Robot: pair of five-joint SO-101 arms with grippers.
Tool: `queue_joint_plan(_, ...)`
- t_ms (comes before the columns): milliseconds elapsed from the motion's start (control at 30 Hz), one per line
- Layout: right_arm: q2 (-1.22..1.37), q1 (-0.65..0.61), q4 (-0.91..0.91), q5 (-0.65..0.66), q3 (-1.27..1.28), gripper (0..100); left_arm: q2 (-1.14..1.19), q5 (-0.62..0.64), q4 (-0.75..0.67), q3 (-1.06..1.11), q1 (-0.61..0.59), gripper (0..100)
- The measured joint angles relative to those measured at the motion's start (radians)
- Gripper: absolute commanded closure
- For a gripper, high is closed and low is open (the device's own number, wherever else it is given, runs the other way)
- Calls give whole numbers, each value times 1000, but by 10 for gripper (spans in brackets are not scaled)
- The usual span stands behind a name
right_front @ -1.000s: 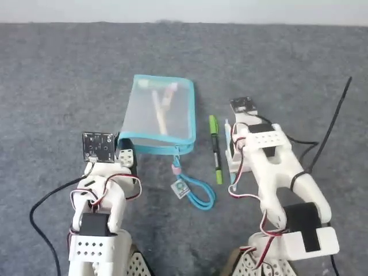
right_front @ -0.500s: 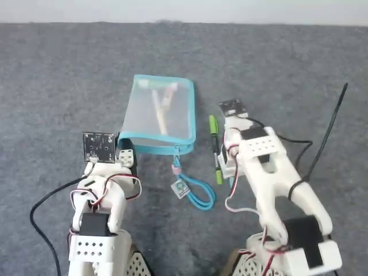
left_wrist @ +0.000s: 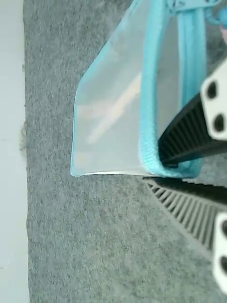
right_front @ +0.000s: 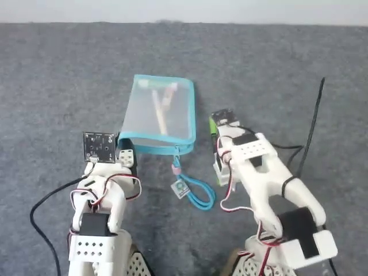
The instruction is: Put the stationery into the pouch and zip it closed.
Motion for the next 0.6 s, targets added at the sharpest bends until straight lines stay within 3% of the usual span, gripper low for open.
queue_joint_plan(300,17,120,61,0,-48,991,0,0,0,0,0,987)
queue_joint_plan(600,-351,167,324,167,-98,991,0,-3,-60,43,61,987)
